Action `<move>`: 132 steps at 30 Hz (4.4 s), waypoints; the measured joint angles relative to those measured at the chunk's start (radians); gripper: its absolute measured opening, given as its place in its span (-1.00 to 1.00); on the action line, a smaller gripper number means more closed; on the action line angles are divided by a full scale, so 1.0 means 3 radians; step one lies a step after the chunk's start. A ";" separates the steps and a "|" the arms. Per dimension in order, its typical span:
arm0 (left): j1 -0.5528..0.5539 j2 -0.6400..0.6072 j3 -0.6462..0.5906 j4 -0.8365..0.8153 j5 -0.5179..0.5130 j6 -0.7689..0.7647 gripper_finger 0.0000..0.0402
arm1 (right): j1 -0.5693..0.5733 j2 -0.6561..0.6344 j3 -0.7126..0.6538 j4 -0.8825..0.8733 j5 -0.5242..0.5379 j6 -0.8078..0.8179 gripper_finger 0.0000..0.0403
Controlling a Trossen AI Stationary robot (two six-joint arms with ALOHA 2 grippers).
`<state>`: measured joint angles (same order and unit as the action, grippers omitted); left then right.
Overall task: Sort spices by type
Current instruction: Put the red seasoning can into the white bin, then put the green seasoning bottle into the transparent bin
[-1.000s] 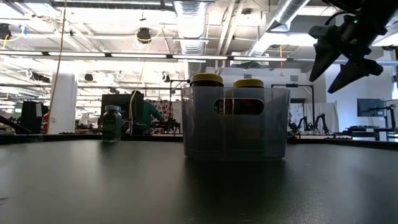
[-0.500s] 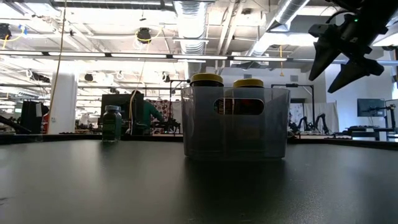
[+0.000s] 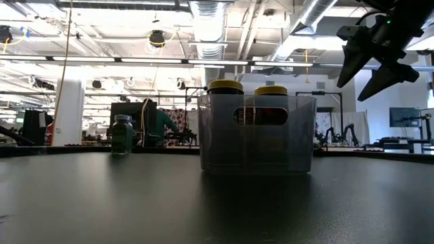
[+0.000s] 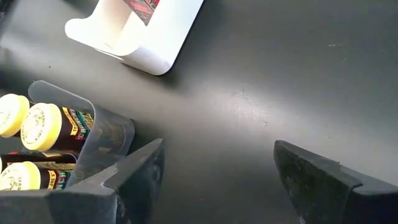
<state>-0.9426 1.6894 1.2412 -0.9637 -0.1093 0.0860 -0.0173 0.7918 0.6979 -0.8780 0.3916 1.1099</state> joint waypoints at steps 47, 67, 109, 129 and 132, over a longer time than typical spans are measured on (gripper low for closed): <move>0.3801 0.0172 0.1965 -0.0448 -0.0273 -0.0625 0.04 | -0.1854 0.0334 0.0000 0.0145 -0.1261 -0.2526 0.62; 0.4118 0.1348 0.3060 -0.0557 0.0005 0.0879 0.04 | -0.2002 0.0807 -0.0001 0.0652 -0.1345 -0.2196 0.62; 0.4159 0.1902 0.3051 -0.0351 0.0160 0.1128 0.19 | -0.1994 0.0808 -0.0003 0.0753 -0.1336 -0.1832 0.62; 0.4150 0.1902 0.3051 -0.0103 0.0140 0.0752 0.20 | -0.1994 0.0809 -0.0003 0.0731 -0.1336 -0.1835 0.62; 0.4150 0.1901 0.3053 -0.0105 0.0122 0.0828 0.20 | -0.1994 0.0809 -0.0003 0.0731 -0.1336 -0.1843 0.62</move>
<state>0.3023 2.2597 2.1570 -0.9951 -0.0726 0.3344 -0.6155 1.0344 0.6971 -0.6586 -0.0093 0.5571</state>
